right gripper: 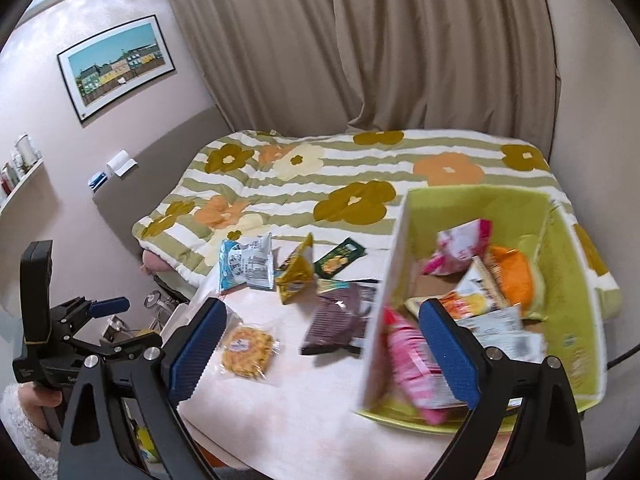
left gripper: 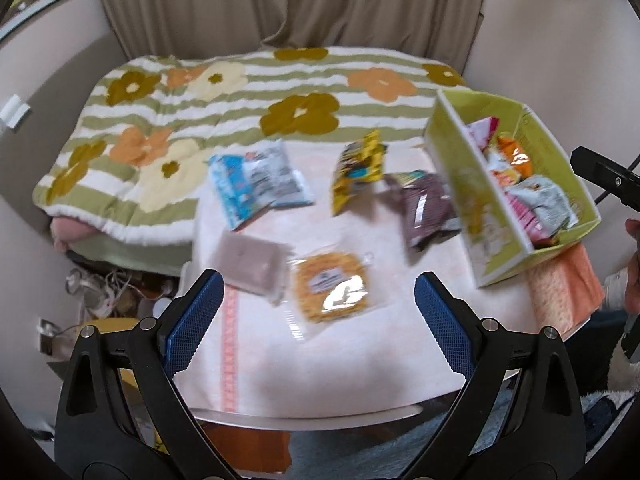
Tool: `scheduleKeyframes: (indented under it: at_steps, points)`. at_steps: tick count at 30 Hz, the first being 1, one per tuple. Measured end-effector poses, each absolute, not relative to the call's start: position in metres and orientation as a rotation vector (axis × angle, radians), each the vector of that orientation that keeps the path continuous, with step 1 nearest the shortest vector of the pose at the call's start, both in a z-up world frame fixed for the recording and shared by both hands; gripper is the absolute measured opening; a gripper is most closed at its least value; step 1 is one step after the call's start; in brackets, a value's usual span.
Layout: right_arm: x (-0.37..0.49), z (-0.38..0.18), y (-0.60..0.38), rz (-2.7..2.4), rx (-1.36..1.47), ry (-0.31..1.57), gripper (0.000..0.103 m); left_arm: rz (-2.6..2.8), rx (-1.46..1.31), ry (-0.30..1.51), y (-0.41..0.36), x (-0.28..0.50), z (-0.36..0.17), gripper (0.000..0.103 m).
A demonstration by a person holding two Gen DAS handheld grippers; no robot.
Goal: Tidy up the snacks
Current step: 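Move both tools back over the remaining snacks on the table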
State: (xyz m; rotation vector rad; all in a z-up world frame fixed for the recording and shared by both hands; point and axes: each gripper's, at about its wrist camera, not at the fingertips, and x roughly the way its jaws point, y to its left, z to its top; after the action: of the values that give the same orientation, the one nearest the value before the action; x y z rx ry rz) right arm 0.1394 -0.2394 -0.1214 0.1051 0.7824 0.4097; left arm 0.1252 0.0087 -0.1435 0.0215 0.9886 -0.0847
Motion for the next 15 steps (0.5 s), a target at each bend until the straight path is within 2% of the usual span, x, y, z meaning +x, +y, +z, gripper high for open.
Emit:
scheduleKeyframes:
  at_steps: [8,15]
  points:
    - [0.155,-0.164,-0.166,0.379,0.105,0.921,0.096,-0.166,0.057,1.082,0.08,0.163,-0.182,0.096]
    - [0.162,-0.21,-0.119,0.307,0.098,1.045,0.096,-0.298,0.089,1.183,0.105,0.205,-0.226,0.096]
